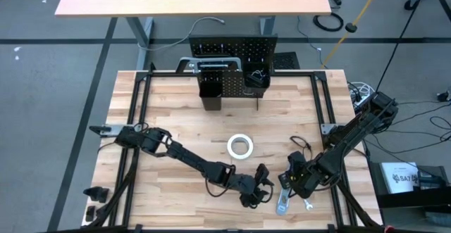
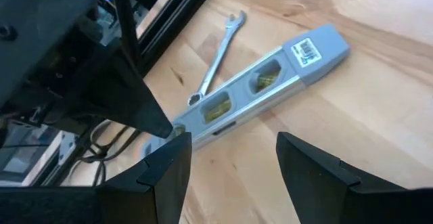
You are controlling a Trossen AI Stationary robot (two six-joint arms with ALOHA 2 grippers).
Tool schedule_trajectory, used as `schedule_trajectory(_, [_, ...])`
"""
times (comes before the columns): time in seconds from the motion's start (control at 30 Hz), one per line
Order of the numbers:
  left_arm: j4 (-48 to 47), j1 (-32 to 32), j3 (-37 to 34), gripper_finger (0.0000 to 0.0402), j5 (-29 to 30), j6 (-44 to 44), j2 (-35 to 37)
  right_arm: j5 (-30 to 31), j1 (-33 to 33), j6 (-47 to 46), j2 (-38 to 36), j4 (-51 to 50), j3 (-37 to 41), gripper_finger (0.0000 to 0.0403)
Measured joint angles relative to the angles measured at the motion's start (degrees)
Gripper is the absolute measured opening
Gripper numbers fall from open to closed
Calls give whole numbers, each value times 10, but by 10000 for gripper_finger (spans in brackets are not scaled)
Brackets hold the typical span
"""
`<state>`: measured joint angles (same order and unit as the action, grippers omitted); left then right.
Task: Hang tools onto peg board
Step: Put the gray level into the left black tool bin
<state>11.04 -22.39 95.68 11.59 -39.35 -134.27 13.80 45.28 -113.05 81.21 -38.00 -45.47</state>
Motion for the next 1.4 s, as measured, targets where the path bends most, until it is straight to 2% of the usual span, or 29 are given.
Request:
schedule_trajectory(0.23, [-9,-1,0,221,5,0,0,-3,-3,-10,0,1,0,123])
schedule_trajectory(0.37, [-15,-1,0,221,78,0,0,-18,-4,-59,0,-3,0,123])
schedule_trajectory(0.47, [-44,0,0,221,100,0,1,-22,-6,-99,0,-10,0,127])
schedule_trajectory(0.6, [-73,2,0,221,122,7,3,-29,-12,-108,-1,-10,0,153])
schedule_trajectory(0.7, [-109,5,-9,221,129,49,23,-53,-21,-94,-1,-10,0,185])
schedule_trajectory(0.83, [-133,6,-64,221,139,108,67,-80,-30,-80,-1,-10,0,231])
schedule_trajectory(1.0, [-79,1,-177,221,173,149,157,-78,-39,-90,-1,-12,-1,268])
schedule_trajectory(1.2, [26,-11,-313,221,207,151,257,-76,-45,-142,-1,-48,-1,279])
schedule_trajectory(1.4, [86,-16,-377,221,207,156,293,-79,-53,-172,-1,-58,-1,278])
